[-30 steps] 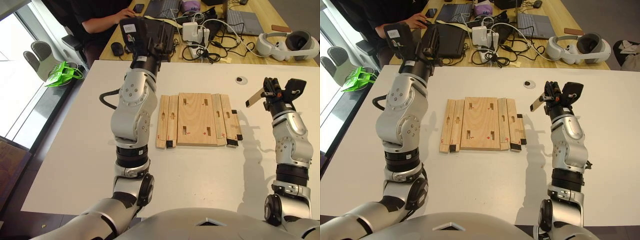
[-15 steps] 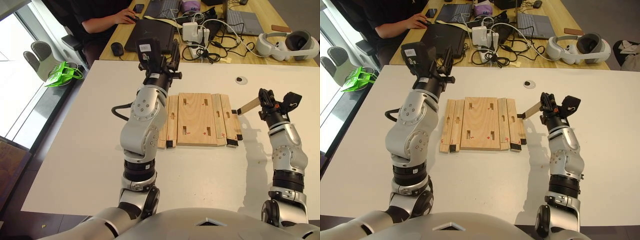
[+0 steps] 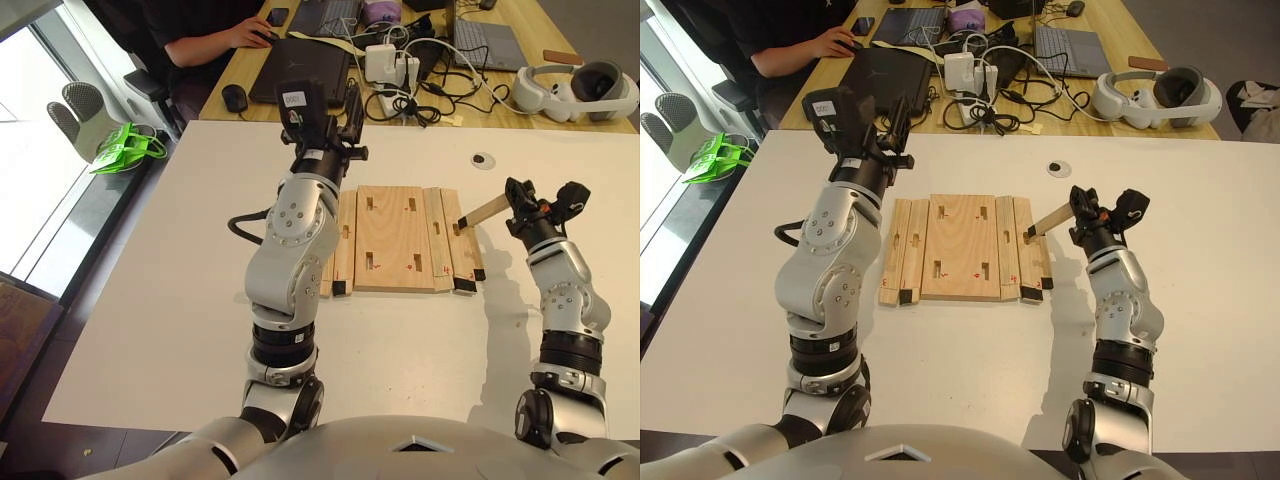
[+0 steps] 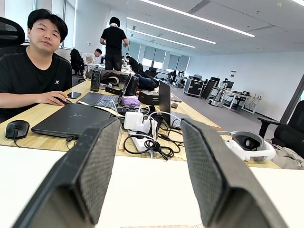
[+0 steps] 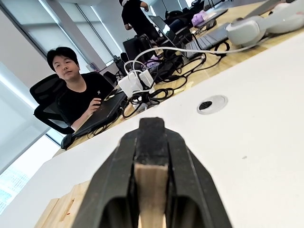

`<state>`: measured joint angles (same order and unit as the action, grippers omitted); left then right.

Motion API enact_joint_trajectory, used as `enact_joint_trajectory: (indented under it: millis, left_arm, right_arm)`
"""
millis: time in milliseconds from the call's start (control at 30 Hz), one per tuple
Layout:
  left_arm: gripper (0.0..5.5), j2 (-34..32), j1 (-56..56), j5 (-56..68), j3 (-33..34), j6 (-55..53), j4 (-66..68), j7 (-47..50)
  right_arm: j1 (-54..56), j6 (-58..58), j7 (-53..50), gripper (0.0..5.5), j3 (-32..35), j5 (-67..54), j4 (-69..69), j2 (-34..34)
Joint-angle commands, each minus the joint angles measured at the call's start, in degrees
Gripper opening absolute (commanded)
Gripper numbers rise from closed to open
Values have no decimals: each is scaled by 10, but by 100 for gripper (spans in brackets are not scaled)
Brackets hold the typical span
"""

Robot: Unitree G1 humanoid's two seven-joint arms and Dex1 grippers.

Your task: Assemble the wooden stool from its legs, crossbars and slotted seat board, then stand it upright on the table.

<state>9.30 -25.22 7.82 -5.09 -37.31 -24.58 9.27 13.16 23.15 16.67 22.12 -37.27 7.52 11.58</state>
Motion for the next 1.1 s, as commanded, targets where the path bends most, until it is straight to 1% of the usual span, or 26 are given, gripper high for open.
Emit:
enact_joint_trajectory:
  millis: [33,200,333,500,700,833,900,967,1100]
  left_arm:
    - [235,10,7,-5,-5,-7,-2,5]
    - [235,7,5,-5,-5,-9,0,0]
    - [235,8,3,-5,-7,-9,2,-2]
    - [235,5,-3,-4,-9,-7,8,-10]
    - [235,8,-1,-7,-10,-6,7,-9]
    - [235,8,1,-7,-9,-6,6,-9]
    - [235,8,2,-8,-9,-7,4,-8]
    - [235,7,2,-8,-10,-7,3,-8]
    - [235,6,4,-10,-11,-8,1,-8]
  right_arm:
    - [-25,29,-13,38,1,-5,-6,-6]
    - [-22,18,-12,38,-3,3,18,-9]
    - [-2,15,-14,38,-13,21,75,-3]
    - [27,4,-17,38,-3,18,144,-1]
    - [51,26,-2,38,16,-24,148,-4]
    - [38,72,18,38,19,-58,114,-2]
    - [33,77,15,38,18,-54,108,1]
    - [28,65,10,38,6,-29,108,8]
    - [21,-3,-3,38,-71,89,104,35]
